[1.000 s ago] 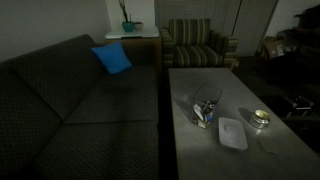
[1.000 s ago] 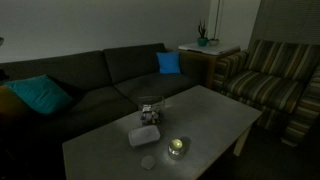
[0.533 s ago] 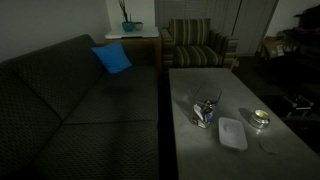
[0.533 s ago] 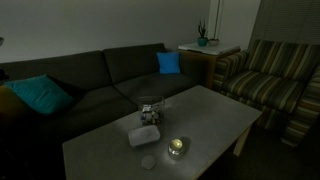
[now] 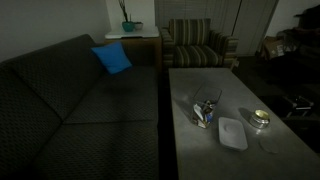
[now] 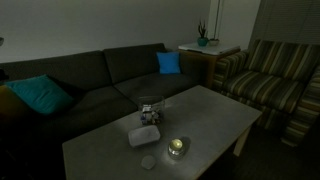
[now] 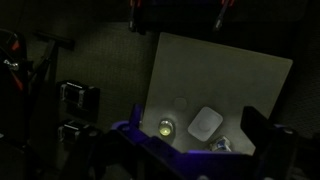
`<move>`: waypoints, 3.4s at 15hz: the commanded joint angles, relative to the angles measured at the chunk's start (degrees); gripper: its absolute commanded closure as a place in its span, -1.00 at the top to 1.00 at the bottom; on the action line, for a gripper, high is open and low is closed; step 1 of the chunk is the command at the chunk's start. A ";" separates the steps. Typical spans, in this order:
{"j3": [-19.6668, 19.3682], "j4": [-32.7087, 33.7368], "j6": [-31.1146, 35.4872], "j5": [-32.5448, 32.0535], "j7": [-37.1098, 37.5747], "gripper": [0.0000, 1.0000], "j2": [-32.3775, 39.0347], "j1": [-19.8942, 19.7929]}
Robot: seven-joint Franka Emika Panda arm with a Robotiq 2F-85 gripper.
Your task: Pick up the lid and close the container
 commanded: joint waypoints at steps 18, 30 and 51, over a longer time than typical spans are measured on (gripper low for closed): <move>-3.76 -10.55 23.41 0.54 0.15 1.00 10.44 2.59; -10.70 -11.07 54.83 6.78 -14.11 1.00 25.11 4.32; -12.20 0.33 66.92 2.71 -22.02 1.00 47.27 4.69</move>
